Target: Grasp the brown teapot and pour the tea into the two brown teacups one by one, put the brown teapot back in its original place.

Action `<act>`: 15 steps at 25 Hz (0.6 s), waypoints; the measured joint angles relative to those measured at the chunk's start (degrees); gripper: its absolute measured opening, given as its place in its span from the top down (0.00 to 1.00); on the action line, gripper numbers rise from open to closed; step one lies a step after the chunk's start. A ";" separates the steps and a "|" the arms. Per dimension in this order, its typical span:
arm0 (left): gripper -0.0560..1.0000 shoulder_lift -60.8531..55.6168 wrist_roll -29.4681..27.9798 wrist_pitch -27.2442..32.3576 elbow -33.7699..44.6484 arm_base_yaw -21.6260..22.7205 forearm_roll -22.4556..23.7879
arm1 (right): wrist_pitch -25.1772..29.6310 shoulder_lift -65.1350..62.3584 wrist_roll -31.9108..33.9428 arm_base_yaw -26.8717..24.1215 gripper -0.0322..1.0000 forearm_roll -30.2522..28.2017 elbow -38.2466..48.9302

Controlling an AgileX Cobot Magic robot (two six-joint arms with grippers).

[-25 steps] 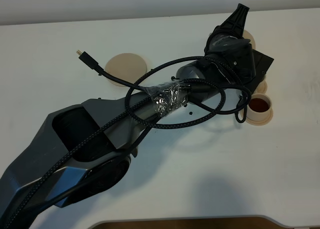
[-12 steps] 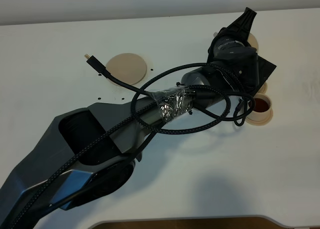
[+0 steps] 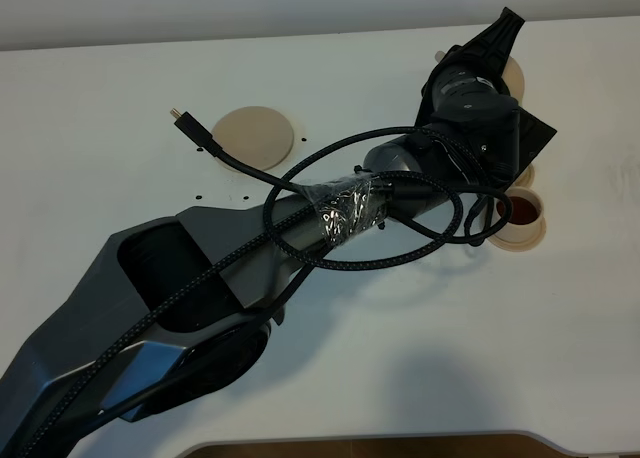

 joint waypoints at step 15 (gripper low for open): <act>0.83 0.00 2.71 -0.47 0.00 0.00 0.00 | 0.00 0.00 -0.05 0.00 0.55 0.00 0.00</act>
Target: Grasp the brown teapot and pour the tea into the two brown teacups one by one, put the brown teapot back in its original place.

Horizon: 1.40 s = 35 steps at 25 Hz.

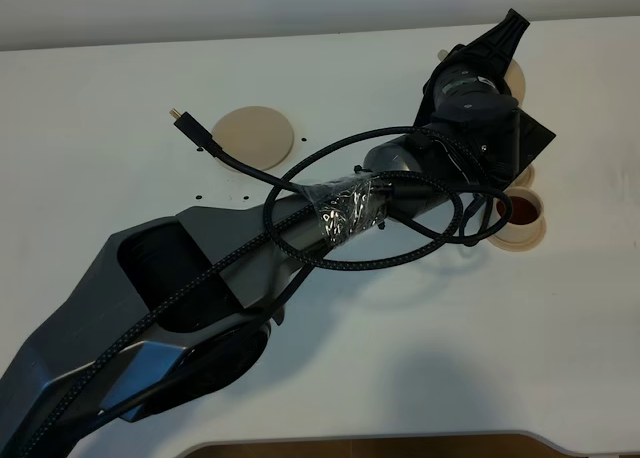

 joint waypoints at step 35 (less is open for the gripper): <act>0.83 0.00 1.79 0.23 0.00 0.00 0.43 | 0.00 0.00 0.00 0.00 0.55 0.00 0.00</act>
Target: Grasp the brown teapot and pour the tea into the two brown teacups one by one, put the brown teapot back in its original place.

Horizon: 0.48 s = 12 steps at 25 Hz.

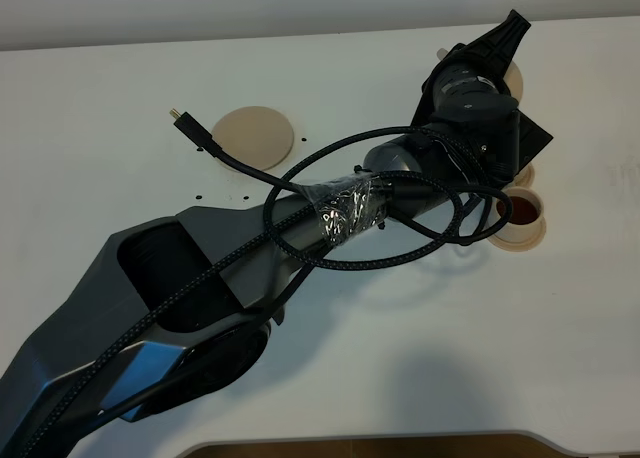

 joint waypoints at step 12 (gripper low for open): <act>0.83 0.00 1.30 1.14 0.00 0.00 0.19 | 0.00 0.00 0.00 0.00 0.55 0.00 0.00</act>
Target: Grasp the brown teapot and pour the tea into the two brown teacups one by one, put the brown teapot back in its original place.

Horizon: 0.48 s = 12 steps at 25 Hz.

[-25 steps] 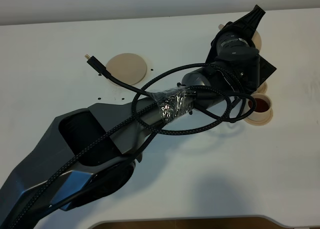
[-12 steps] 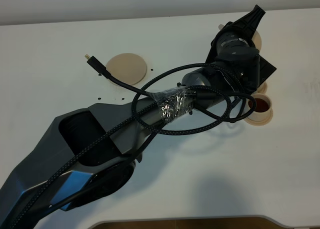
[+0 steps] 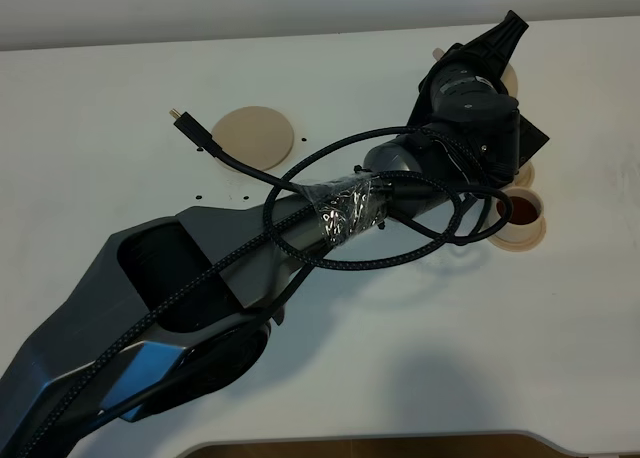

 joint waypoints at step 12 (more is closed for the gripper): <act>0.83 0.00 4.76 -1.33 0.00 0.00 0.38 | 0.00 0.00 0.00 0.00 0.55 0.00 0.00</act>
